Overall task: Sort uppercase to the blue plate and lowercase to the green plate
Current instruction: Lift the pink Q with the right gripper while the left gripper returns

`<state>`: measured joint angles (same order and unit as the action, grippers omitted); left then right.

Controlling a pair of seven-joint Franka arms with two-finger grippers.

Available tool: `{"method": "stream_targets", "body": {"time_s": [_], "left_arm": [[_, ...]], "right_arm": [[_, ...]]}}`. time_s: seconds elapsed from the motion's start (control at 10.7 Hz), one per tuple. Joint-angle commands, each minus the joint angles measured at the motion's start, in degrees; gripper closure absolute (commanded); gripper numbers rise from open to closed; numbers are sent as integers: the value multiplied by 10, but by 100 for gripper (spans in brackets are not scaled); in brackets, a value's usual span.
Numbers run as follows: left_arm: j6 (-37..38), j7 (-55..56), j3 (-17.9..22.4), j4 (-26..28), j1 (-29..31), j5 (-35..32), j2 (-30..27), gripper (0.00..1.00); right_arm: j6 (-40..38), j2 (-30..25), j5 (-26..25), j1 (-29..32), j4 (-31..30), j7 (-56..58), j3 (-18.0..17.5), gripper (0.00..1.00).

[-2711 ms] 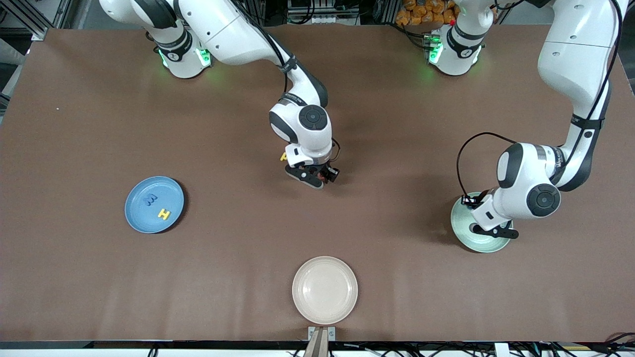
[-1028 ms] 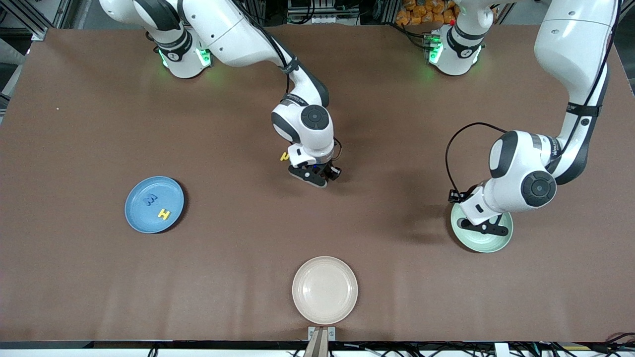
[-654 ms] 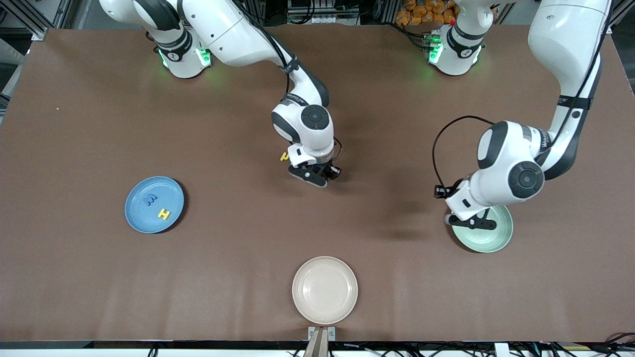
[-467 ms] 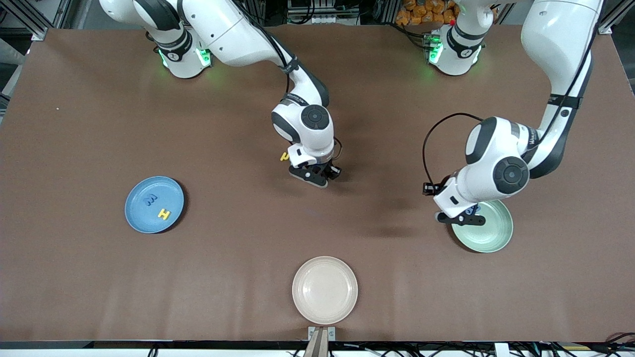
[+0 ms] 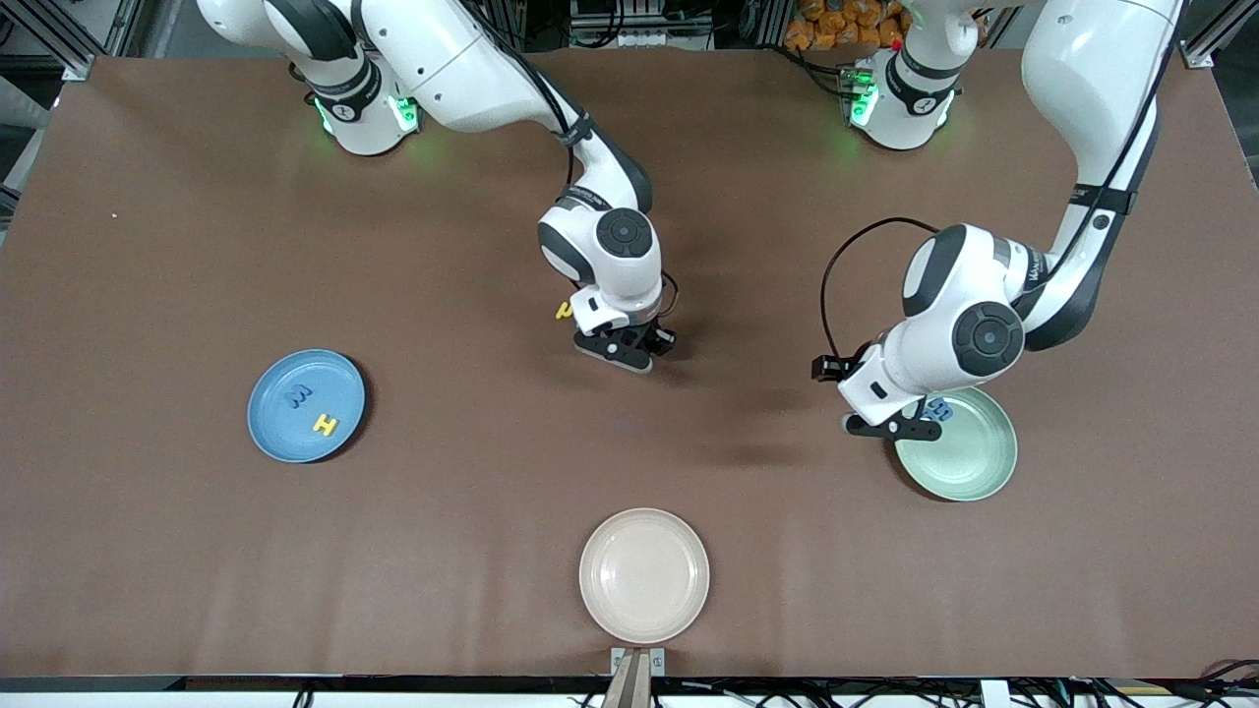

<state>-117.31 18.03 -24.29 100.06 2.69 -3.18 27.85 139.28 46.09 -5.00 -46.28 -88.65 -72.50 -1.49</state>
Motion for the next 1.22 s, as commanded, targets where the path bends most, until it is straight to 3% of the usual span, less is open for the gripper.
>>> {"method": "stream_targets", "body": {"time_s": [0.0,0.47,1.03,1.12], "left_arm": [[9,38,-6,-2,-10,4,-8,27],[1,98,-26,-1,-37,0,1,29],[-78,220,-27,-7,-134,-2,42,34],[-81,257,-25,-33,-162,-2,61,35]], "right_arm": [[-21,-1,-11,19,11,59,-1,77],[-68,-15,-14,57,12,225,1,77],[-99,-35,-12,124,8,462,27,77],[-109,-43,-11,144,3,518,29,77]]}}
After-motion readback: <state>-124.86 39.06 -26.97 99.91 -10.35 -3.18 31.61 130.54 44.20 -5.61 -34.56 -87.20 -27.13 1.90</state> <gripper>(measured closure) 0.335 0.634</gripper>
